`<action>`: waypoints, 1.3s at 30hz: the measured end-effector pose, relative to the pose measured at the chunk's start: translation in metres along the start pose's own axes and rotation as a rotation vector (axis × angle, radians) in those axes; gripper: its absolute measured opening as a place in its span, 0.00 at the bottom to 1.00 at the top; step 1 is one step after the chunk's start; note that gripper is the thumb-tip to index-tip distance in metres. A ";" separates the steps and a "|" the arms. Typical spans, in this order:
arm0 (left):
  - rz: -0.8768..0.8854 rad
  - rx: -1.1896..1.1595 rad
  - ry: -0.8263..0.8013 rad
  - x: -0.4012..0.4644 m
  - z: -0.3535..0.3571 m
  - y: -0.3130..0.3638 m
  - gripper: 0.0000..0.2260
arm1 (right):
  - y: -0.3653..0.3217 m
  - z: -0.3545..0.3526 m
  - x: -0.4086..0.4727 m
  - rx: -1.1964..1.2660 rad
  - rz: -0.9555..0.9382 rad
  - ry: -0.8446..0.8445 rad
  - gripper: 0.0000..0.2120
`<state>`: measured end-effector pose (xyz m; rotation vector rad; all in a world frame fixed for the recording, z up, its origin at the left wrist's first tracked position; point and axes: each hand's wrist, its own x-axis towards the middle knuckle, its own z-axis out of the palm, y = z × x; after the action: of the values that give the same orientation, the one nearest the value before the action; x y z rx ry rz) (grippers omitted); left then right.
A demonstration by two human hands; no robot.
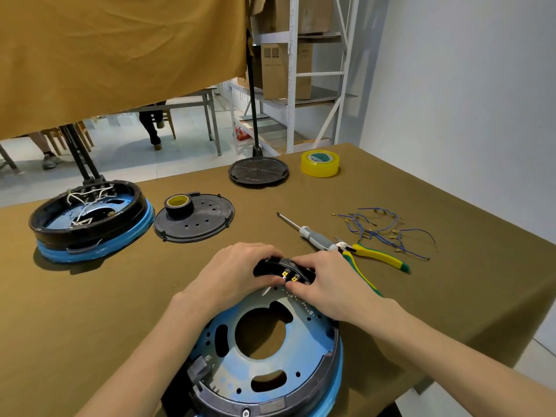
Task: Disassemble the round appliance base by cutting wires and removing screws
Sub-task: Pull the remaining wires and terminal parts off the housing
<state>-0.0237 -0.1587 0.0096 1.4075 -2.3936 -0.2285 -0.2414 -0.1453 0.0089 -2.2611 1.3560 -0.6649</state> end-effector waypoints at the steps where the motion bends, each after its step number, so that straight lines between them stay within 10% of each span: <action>1: 0.004 0.015 -0.001 0.000 0.000 0.000 0.15 | 0.000 0.000 0.000 0.006 0.002 0.000 0.11; 39: 0.020 0.195 0.057 0.002 0.007 0.008 0.18 | -0.006 0.001 -0.005 0.113 0.048 0.024 0.15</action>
<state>-0.0338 -0.1569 0.0064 1.4513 -2.4357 0.0513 -0.2390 -0.1379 0.0101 -2.1321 1.3447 -0.7359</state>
